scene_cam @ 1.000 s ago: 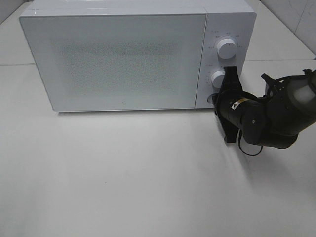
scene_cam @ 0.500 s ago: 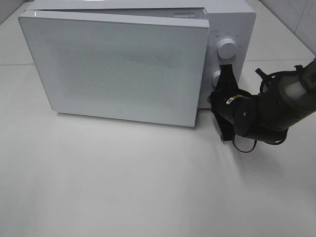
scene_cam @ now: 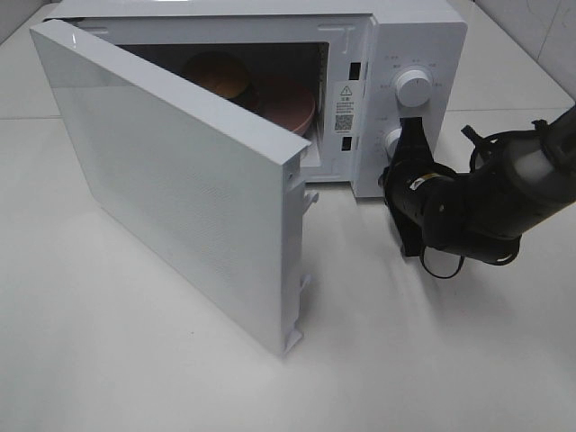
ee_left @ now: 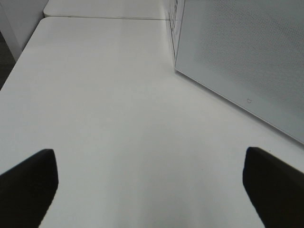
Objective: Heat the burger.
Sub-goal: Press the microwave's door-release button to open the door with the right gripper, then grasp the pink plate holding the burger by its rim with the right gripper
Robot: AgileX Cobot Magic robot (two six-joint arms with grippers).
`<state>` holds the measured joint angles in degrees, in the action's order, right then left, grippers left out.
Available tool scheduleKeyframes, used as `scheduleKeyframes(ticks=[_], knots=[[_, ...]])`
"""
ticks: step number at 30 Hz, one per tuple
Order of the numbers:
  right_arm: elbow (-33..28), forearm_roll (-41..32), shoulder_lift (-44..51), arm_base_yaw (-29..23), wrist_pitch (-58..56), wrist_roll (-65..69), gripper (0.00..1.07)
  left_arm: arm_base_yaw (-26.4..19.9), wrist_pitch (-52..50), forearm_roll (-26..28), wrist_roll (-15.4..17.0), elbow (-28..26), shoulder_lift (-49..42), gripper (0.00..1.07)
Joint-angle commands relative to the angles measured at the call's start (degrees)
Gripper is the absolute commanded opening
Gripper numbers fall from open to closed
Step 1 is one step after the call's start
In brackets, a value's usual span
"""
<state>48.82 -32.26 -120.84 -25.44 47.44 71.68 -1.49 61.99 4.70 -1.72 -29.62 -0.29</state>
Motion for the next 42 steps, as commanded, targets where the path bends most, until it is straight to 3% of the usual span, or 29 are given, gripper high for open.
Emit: scheduleKeyframes(ticks=[1,7,17,29,42], knots=[[2.98,-1.60,1.66,0.97,17.53,-0.46,0.00,-0.11,-0.63,0.46,-0.11,0.00,-0.23,0.98],[1.32,-2.98,1.66,-0.06,16.62,-0.29,0.00,-0.11,-0.63,0.46,-0.11,0.00,-0.23,0.98],[-2.35,-0.34,3.04,-0.06,8.48,1.89,0.00,-0.11,-0.63,0.46,-0.11,0.00,-0.23,0.98],[-6.36,3.21,4.93,-2.06,6.42,4.24,0.00,-0.11,-0.63,0.46,-0.11,0.00,-0.23,0.98],[-12.03,7.16,13.87,-2.06,-3.27,-0.52,0.00,-0.11,-0.63,0.46,-0.06,0.00,-0.23,0.98]])
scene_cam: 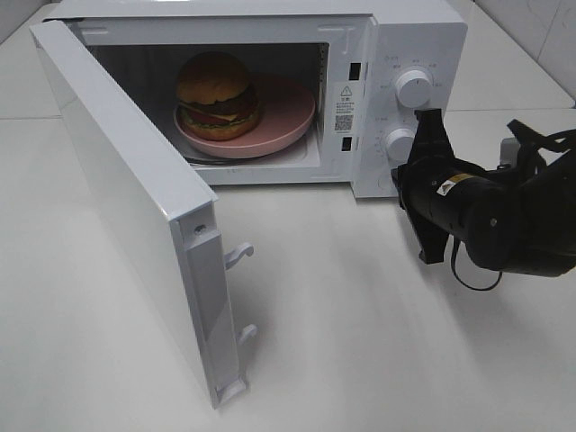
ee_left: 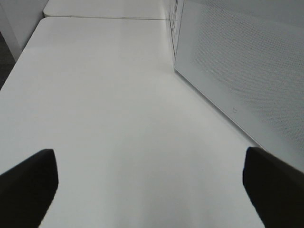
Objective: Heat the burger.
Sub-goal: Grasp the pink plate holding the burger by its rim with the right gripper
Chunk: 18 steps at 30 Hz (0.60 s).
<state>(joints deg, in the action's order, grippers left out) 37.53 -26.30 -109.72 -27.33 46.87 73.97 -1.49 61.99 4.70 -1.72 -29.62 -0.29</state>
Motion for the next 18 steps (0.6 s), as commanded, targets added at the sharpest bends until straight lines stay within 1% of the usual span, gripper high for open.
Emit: scheduleKeyframes(ticks=[1,2,4,6,7,10,12,13,15,18], knots=[[-0.92,1.20,3.55,-0.17,-3.95,-4.18,0.00,-0.11,-0.63,0.46,-0.06,0.00,-0.23,0.98],[-0.92,1.20,3.55,-0.17,-3.95,-4.18,0.00,-0.11,-0.63,0.46,-0.06,0.00,-0.23,0.98],[-1.15,1.20,7.22,-0.17,-9.40,-11.40,0.00,-0.11,-0.63,0.46,-0.06,0.00,-0.23,0.98],[-1.15,1.20,8.31,-0.17,-11.06,-13.87,0.00,-0.11,-0.63,0.46,-0.06,0.00,-0.23,0.98],[-1.15,1.09,10.37,-0.17,-14.44,-18.56,0.00,-0.11,-0.63,0.46,-0.06,0.00,-0.23,0.98],[-1.15,1.03,11.46,-0.17,-16.10,-20.68,0.00,-0.11,-0.63,0.46,-0.06,0.00,-0.23,0.98],[-1.15,1.03,15.13,-0.17,-21.08,-27.96,0.00,-0.11,-0.63,0.46,-0.06,0.00,-0.23,0.98],[-1.15,1.03,15.13,-0.17,-21.08,-27.96,0.00,-0.11,-0.63,0.46,-0.06,0.00,-0.23,0.98],[-1.09,1.03,17.82,-0.17,-24.87,-34.66,0.00,-0.11,-0.63,0.46,-0.06,0.00,-0.23,0.98],[-1.09,1.09,18.62,-0.17,-26.30,-37.30,0.00,-0.11,-0.63,0.46,-0.06,0.00,-0.23,0.98]])
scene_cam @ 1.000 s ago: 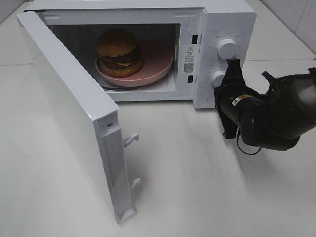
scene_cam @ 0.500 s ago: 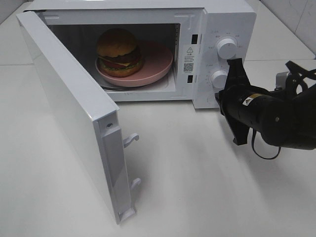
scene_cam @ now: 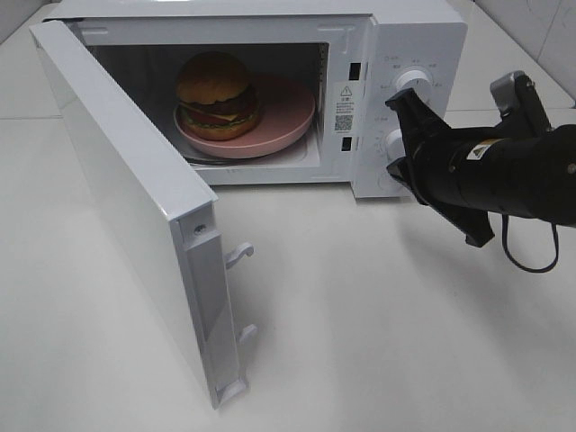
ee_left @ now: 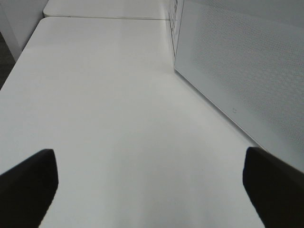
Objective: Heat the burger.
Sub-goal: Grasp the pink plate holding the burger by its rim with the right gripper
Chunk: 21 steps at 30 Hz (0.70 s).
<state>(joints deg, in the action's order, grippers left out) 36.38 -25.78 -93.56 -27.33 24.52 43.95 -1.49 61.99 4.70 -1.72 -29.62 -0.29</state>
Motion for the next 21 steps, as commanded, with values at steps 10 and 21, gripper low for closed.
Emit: scheduleKeyframes(ticks=[10,21], knots=[[0.11,0.57,9.17,-0.17,-21.26,-29.45,0.00,-0.11,-0.63,0.46,-0.06,0.00,-0.23,0.98],[0.17,0.57,15.58,-0.17,-33.12,-51.05,0.02,-0.11,-0.63,0.46,-0.11,0.00,-0.23,0.98]])
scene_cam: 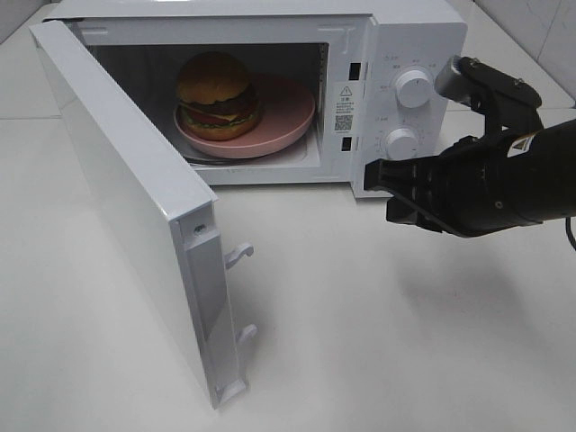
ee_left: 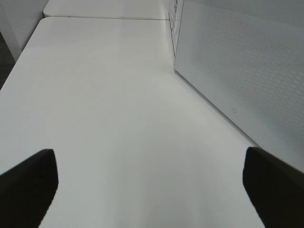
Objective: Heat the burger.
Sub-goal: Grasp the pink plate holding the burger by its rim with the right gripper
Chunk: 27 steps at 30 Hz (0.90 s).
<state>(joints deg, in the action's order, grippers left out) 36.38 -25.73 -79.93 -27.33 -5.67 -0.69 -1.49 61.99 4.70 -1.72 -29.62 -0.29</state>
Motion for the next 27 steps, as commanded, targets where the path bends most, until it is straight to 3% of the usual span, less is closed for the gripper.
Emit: scheduleKeyframes(ticks=[1,17,23,27], knots=[[0.17,0.52,2.64,-0.17,-3.61,-8.25,0.02,-0.11,-0.63,0.46,-0.11,0.00,-0.23,0.98],[0.97,0.80,9.91,-0.17,-11.92,-48.70,0.05,-0.11,-0.63,0.46,-0.11,0.00,-0.23,0.98],[3.84,10.08,9.91,-0.17,-18.91,-56.15,0.06,-0.11,-0.63,0.46,-0.11,0.00,-0.23,0.98],[6.30,21.14,9.91,-0.17,-25.10,-58.44,0.07,-0.11,-0.63,0.46,-0.11,0.00,-0.23,0.98]])
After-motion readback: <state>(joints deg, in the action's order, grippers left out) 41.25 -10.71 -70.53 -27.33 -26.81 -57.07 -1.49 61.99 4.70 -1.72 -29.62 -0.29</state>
